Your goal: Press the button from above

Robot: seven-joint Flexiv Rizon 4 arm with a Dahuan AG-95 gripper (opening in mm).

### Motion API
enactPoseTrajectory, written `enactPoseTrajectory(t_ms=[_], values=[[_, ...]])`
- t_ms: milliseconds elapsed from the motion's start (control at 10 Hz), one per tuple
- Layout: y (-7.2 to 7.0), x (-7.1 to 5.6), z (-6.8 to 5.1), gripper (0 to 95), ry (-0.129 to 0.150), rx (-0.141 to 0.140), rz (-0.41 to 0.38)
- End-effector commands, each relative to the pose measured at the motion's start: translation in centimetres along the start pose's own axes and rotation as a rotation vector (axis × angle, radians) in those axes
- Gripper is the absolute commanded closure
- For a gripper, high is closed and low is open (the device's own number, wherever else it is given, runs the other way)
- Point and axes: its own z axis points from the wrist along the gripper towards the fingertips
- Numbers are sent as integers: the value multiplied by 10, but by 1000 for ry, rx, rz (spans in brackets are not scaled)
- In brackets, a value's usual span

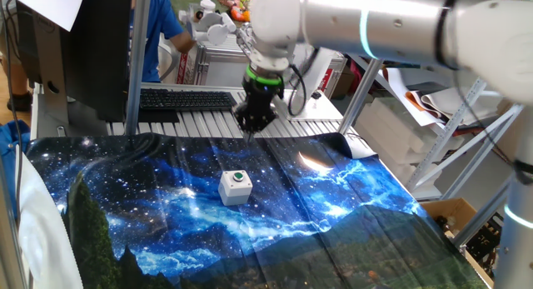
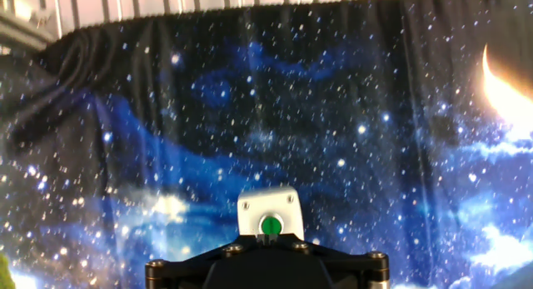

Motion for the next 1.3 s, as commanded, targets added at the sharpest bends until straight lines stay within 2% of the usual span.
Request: enactPoseTrajectory(t_ms=[100,400,900,1300], values=[[2,-5,0,950,15,-2,3],[-2,-11,5,950,17,-5,4],[-3,-8,7,950,16,-6,6],[-2,-9,18,950,8,-10,9]])
